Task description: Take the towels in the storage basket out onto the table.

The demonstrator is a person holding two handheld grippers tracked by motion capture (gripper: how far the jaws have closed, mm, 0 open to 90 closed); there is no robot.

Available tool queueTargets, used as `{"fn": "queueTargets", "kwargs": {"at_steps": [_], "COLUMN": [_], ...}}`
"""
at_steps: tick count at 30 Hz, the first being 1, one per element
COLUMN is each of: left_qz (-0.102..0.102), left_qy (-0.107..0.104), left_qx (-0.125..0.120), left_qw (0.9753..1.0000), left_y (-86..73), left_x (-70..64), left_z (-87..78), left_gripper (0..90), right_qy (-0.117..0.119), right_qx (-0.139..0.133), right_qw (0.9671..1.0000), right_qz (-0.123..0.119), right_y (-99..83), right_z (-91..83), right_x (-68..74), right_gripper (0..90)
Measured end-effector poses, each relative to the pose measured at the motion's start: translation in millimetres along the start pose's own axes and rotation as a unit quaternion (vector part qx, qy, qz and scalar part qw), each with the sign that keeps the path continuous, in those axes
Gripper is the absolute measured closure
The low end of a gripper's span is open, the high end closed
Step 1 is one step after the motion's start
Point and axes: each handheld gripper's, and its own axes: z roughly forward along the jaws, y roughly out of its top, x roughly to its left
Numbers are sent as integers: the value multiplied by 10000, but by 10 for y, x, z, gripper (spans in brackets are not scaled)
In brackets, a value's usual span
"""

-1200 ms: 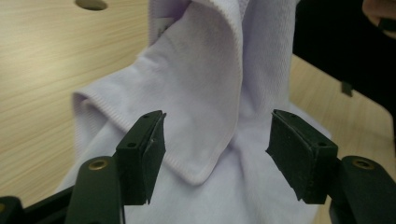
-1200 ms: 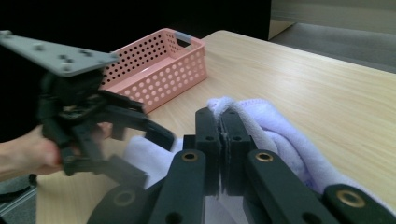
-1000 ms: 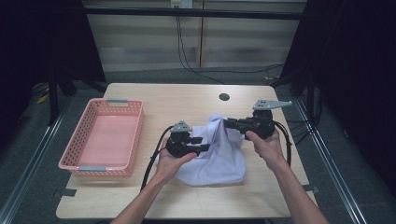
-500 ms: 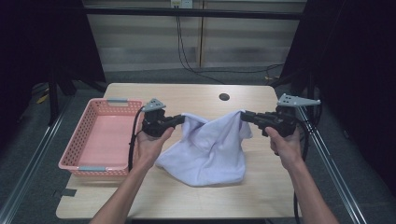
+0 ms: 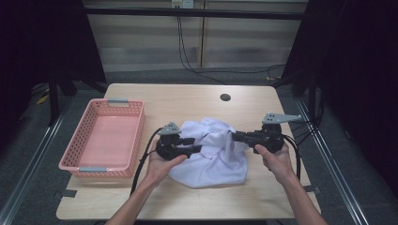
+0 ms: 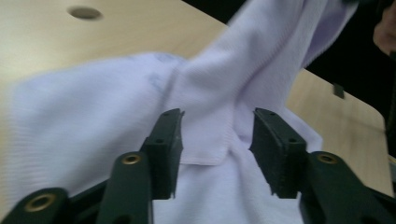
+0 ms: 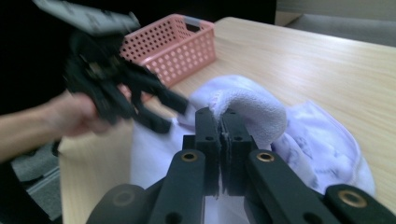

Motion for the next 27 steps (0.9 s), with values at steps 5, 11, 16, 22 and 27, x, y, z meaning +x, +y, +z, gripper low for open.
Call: {"fn": "queueTargets", "kwargs": {"at_steps": [5, 11, 16, 22, 27], "left_qz": [94, -135, 69, 39, -107], "left_qy": [-85, 180, -81, -162, -213], "left_qx": [122, 260, 220, 18, 56], "left_qw": [9998, 9994, 9997, 9999, 9997], "left_y": [-15, -81, -101, -42, -133], "left_x": [-88, -67, -100, -59, -30], "left_z": [157, 432, 411, 190, 228], "left_gripper": [462, 394, 900, 900, 709], "right_qy": [35, 32, 59, 11, 174], "right_qx": [-244, -407, -377, -352, -242], "right_qw": [9996, 9986, 9990, 9993, 9995], "right_qz": [-134, -325, -225, -128, -56], "right_y": [220, 455, 328, 250, 188], "right_z": [-101, -211, -168, -170, -119], "right_x": [87, 169, 123, 51, 36], "right_gripper": [881, 881, 881, 880, 879]}}
